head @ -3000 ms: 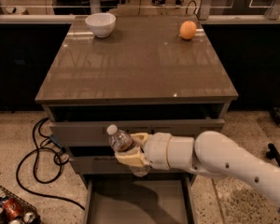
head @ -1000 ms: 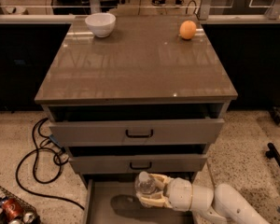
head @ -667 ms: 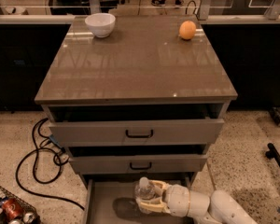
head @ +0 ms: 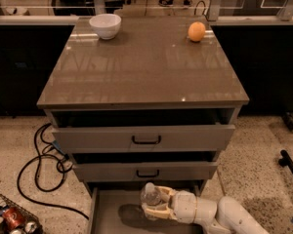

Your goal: Place water bottle into bottom drawer

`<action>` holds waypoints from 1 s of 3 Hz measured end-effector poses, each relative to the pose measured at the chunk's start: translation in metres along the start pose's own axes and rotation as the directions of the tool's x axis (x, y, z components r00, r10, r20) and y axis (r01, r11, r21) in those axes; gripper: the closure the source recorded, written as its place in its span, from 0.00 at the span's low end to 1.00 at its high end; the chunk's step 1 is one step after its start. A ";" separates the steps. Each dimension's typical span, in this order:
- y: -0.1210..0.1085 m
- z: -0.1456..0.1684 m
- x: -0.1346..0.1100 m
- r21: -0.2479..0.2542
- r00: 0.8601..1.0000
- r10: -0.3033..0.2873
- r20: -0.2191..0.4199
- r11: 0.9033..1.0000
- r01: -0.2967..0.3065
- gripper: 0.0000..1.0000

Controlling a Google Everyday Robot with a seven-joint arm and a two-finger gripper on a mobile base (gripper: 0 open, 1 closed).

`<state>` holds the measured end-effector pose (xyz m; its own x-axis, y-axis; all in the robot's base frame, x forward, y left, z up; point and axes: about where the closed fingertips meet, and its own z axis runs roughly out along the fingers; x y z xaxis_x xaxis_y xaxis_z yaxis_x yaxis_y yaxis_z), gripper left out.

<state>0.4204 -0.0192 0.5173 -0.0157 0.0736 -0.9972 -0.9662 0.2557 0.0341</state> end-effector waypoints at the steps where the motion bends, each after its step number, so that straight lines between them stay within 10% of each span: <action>1: -0.027 0.007 0.034 0.006 1.000 -0.002 0.003 1.000 0.002 1.00; 3: -0.062 0.020 0.123 -0.034 0.999 0.044 -0.021 0.998 -0.045 1.00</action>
Offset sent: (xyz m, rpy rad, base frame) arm 0.0907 0.0040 -0.1467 0.0097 0.0369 0.0154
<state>0.4831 -0.0068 0.3936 -0.0637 0.0650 -0.9958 -0.9727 0.2192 0.0765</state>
